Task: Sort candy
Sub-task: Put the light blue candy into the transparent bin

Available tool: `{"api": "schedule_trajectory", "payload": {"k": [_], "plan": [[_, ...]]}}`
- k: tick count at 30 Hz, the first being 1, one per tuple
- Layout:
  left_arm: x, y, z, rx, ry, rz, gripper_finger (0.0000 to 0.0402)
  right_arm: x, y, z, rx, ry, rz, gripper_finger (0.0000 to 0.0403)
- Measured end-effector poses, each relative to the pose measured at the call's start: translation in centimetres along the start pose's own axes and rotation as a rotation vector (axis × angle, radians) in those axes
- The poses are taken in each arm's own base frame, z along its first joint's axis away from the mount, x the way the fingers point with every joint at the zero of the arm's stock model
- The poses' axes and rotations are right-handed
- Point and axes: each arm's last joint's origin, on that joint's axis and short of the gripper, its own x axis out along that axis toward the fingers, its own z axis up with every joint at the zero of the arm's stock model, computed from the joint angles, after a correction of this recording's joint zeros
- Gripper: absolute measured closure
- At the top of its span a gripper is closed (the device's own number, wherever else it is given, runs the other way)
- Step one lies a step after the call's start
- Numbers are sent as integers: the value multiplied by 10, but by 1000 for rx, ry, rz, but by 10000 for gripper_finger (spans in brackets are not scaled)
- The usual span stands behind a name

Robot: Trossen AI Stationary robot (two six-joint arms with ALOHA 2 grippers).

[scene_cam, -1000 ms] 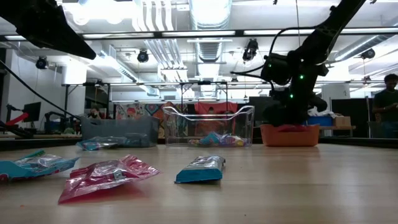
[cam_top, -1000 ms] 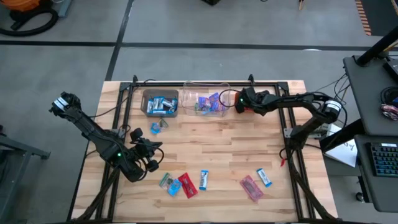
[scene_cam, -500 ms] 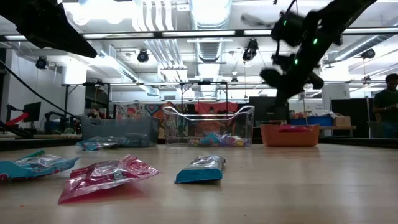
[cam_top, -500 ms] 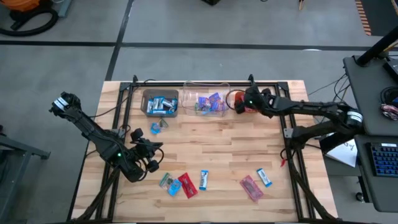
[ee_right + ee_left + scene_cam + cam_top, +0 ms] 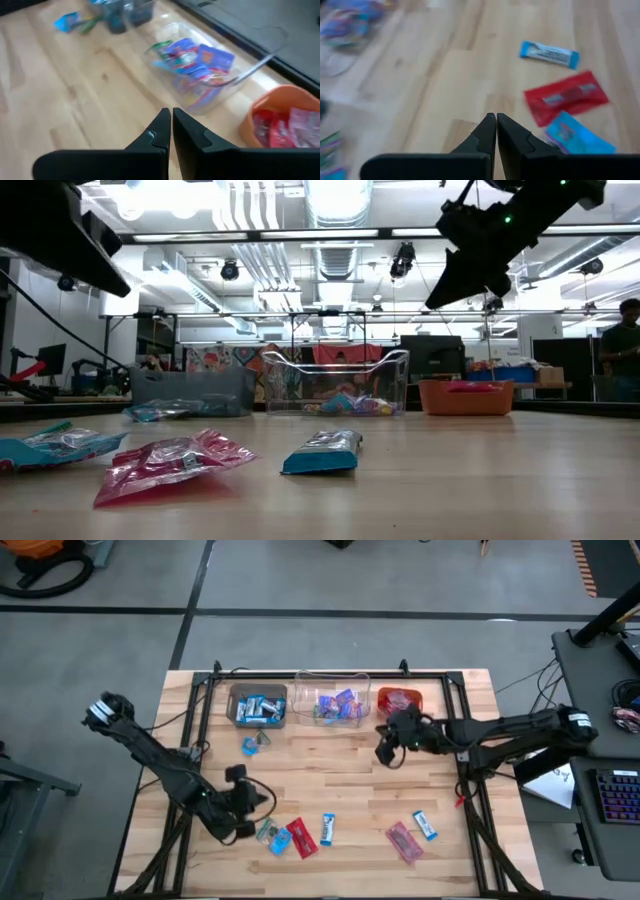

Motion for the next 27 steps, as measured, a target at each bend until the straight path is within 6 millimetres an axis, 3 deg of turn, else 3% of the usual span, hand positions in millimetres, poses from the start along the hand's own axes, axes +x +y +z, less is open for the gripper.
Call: {"api": "schedule_trajectory", "payload": {"k": [5,12,20,27], "plan": [[10,-11,-6,90,90,-108,379,-2,11,-6,-34,18,37,390],[20,-24,-12,130,138,-197,301,-2,12,-7,-23,18,40,390],[43,-34,-27,160,174,-135,197,-2,12,-7,-15,17,41,390],[55,-40,-35,143,169,-138,167,-2,12,-7,-14,16,41,390]]}}
